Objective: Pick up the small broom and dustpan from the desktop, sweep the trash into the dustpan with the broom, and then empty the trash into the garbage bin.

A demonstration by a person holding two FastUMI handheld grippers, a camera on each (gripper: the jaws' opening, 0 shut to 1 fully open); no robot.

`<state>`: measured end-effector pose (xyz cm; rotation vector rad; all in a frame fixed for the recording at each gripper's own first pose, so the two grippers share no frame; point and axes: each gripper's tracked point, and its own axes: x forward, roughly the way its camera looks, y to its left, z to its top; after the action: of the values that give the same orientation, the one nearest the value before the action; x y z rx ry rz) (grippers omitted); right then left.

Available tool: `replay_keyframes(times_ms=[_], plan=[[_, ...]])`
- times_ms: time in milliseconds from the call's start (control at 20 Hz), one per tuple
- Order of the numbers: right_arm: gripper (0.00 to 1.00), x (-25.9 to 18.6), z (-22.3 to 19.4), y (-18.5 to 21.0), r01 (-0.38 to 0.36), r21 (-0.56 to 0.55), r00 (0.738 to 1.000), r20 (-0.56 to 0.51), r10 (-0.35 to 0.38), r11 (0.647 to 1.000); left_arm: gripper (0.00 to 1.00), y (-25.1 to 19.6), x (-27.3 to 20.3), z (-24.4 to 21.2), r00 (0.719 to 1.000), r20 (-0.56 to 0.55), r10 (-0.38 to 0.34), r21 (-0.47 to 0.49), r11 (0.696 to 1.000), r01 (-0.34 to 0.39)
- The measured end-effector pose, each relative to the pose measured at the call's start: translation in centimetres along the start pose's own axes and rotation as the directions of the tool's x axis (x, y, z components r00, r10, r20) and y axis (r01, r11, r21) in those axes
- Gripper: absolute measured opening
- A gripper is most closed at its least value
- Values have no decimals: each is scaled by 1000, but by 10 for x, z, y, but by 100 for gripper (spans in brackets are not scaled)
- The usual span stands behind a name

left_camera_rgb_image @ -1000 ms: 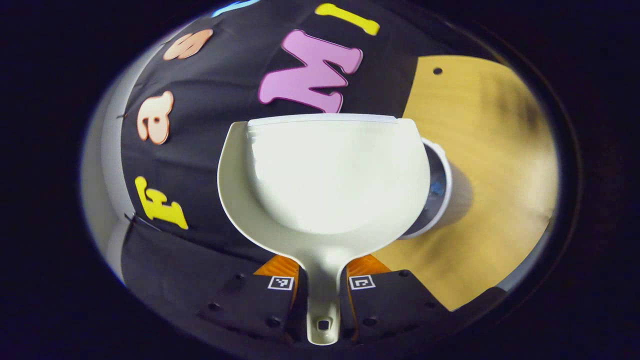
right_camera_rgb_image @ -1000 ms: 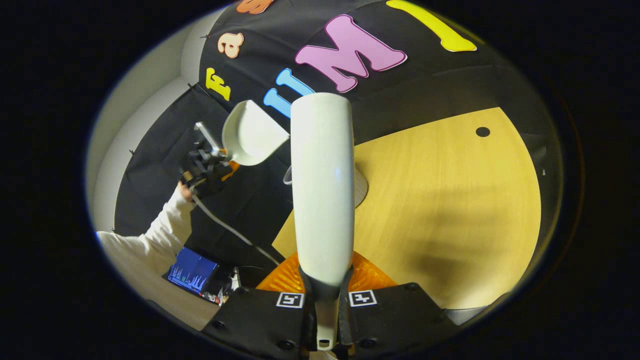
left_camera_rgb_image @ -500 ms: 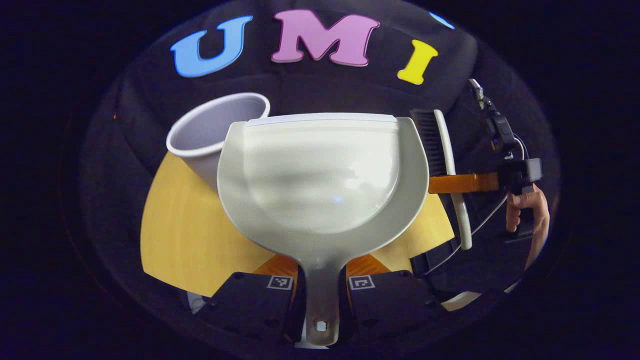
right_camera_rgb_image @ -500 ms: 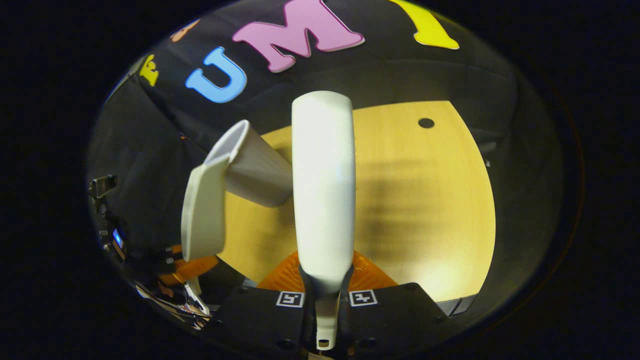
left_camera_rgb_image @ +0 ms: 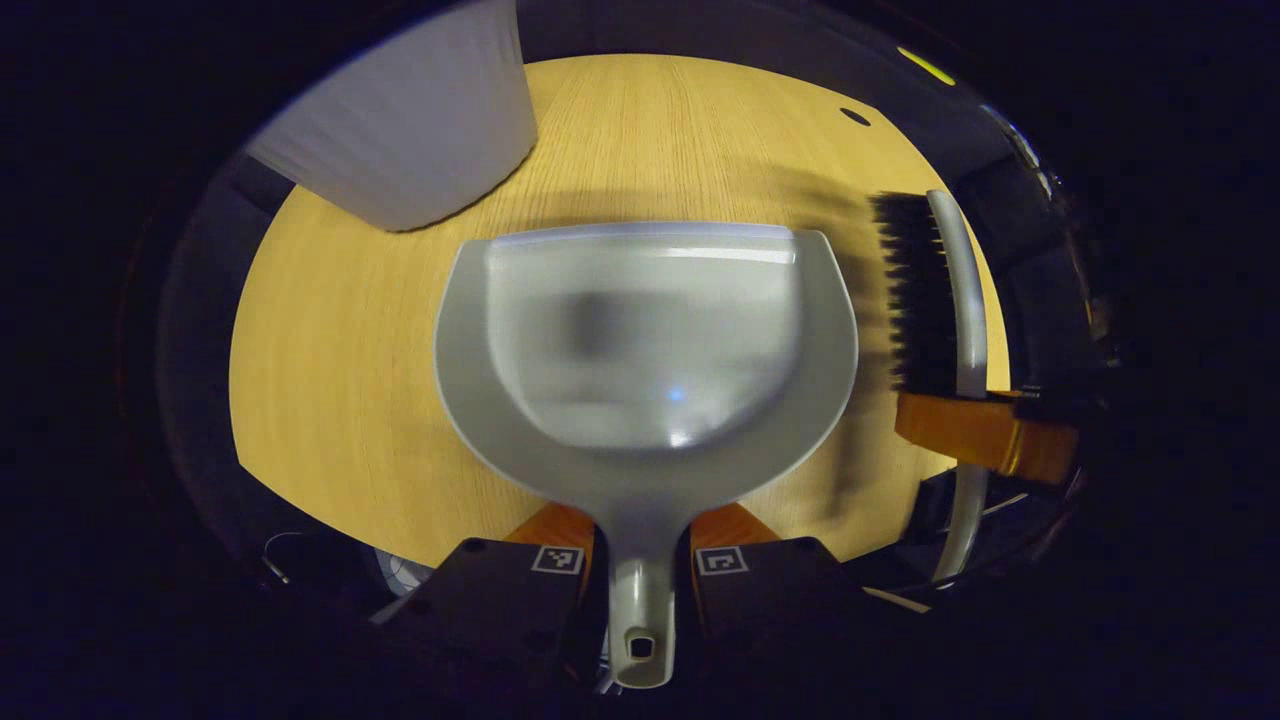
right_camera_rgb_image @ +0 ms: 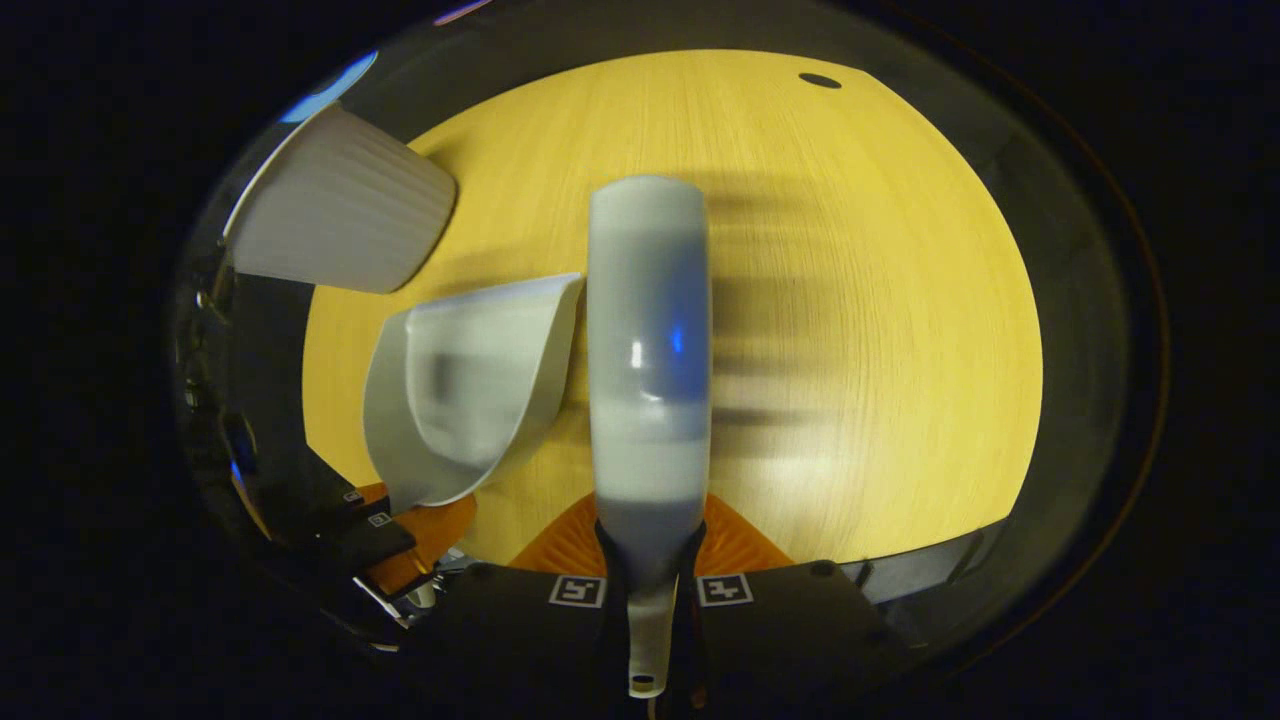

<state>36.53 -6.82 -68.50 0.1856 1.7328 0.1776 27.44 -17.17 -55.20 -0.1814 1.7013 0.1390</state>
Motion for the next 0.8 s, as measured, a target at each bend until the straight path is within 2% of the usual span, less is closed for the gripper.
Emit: replay_keyframes(times_ms=[150, 200, 600, 650, 700, 750, 800], plan=[[19, 9, -3, -2, 48, 8, 998, -35, -48, 999, 25, -22, -5, 39, 999, 0, 47, 29, 998, -46], [18, 12, -3, -3, 64, 6, 997, -42, -64, 998, 25, -7, 2, 25, 998, 2, 62, 42, 997, -62], [20, 28, -12, -12, 148, -2, 986, -82, -148, 989, 25, -9, 1, 27, 994, -27, 104, 68, 992, -102], [20, 28, -13, -10, 146, -5, 985, -94, -146, 989, 25, -10, 0, 26, 994, -36, 106, 75, 992, -103], [14, 27, -13, -10, 146, -4, 984, -103, -145, 989, 26, -11, -1, 26, 993, -46, 109, 77, 991, -106], [14, 28, -14, -10, 146, -3, 984, -105, -146, 989, 26, -12, -1, 27, 992, -53, 111, 81, 991, -106], [20, 28, -14, -11, 146, -2, 983, -108, -145, 989, 26, -11, 0, 27, 992, -58, 111, 81, 991, -106]])
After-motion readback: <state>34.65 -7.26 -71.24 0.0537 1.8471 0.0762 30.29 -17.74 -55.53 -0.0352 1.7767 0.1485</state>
